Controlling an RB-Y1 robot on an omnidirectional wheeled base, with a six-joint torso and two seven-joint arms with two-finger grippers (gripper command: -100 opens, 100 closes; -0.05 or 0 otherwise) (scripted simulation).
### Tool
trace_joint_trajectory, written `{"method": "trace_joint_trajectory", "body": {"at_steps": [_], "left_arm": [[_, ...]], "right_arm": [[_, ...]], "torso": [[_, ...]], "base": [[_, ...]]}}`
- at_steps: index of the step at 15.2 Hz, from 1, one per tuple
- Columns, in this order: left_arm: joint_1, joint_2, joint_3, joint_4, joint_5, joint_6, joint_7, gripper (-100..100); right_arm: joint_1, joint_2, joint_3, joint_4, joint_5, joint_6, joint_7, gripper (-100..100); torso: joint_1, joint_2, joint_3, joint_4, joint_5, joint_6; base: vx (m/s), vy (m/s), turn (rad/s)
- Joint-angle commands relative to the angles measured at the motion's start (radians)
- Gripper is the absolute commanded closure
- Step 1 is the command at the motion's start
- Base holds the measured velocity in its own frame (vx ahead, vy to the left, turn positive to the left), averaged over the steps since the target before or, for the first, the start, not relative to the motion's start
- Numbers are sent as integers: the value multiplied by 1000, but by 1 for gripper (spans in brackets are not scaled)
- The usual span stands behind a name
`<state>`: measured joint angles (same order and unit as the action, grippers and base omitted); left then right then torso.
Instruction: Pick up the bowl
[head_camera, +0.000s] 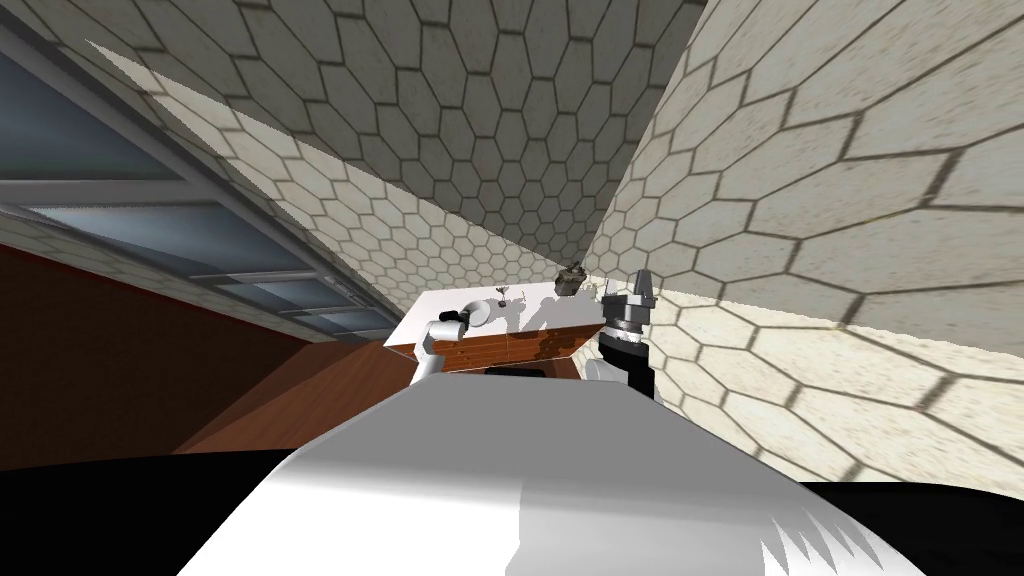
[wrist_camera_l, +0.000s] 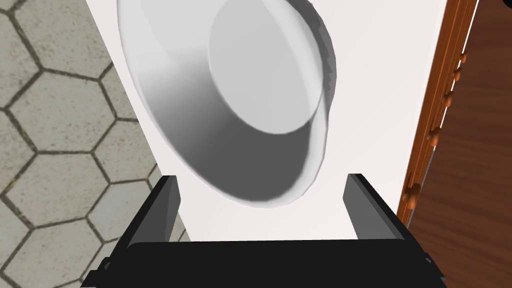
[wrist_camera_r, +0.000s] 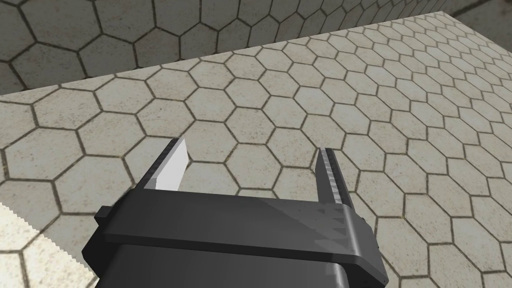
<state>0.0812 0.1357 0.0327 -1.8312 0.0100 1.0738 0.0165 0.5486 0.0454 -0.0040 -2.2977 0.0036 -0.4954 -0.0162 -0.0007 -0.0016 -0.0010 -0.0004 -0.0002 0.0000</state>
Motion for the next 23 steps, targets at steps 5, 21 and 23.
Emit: {"method": "trace_joint_trajectory", "body": {"at_steps": [5, 21, 23], "left_arm": [[-31, -7, 4, 28, -3, 115, -2, -100], [-86, -22, 9, 137, -11, 216, -4, -100], [-88, -23, 9, 166, -12, 190, -4, -100]], "right_arm": [[0, 0, 0, 0, 0, 0, 0, 0], [0, 0, 0, 0, 0, 0, 0, 0], [0, 0, 0, 0, 0, 0, 0, 0]], "torso": [[0, 0, 0, 0, 0, 0], [1, 1, 0, 0, 0, 0], [0, 1, 1, 0, 0, 0]], "base": [[23, -6, -31], [17, -2, -19], [0, 0, 0]]}}
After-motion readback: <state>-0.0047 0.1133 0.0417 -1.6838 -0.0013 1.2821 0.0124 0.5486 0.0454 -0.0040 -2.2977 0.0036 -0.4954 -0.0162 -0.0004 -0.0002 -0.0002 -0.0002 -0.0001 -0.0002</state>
